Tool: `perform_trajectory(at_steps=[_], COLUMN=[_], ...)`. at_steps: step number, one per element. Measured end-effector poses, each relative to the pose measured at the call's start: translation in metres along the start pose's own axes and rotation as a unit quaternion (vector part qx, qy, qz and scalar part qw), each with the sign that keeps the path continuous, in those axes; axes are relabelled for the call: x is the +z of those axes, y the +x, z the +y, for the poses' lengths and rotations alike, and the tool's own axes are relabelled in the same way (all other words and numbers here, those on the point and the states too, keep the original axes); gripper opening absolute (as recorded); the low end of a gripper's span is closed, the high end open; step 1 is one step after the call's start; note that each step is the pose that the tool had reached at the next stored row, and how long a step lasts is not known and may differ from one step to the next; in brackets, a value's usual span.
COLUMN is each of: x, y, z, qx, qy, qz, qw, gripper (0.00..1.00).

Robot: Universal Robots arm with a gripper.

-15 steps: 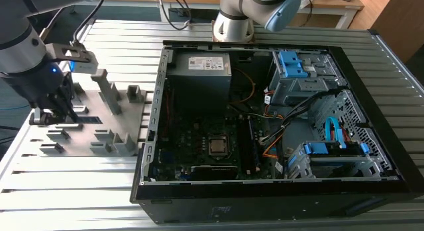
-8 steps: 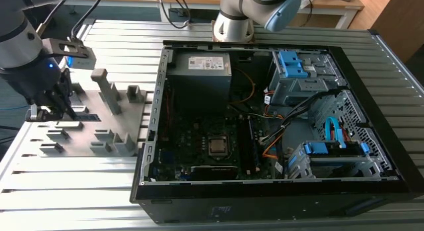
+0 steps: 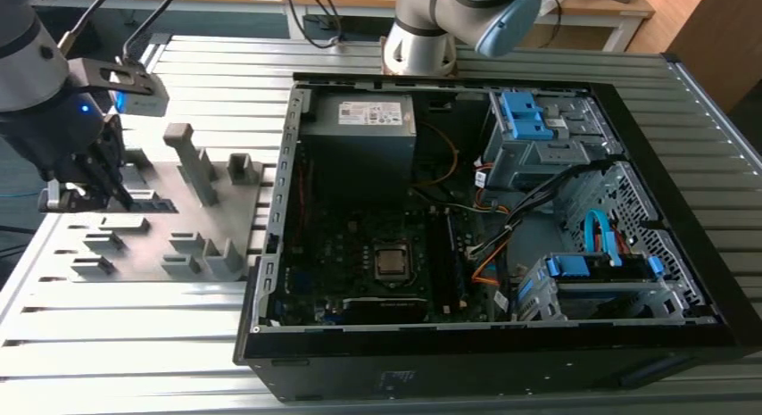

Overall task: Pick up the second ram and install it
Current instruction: 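Pick up the second ram and move it above second insertion slot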

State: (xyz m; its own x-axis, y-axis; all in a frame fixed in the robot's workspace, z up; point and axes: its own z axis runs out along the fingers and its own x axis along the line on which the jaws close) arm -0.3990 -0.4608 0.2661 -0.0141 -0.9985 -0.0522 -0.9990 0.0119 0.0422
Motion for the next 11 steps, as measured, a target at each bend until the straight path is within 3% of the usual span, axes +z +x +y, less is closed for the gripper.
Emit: perform_trajectory(at_steps=[11], x=[-0.0137], y=[-0.0007], z=[0.0006], qx=[0.0], qy=[0.0], qz=[0.0], qw=[1.0], gripper=[0.14])
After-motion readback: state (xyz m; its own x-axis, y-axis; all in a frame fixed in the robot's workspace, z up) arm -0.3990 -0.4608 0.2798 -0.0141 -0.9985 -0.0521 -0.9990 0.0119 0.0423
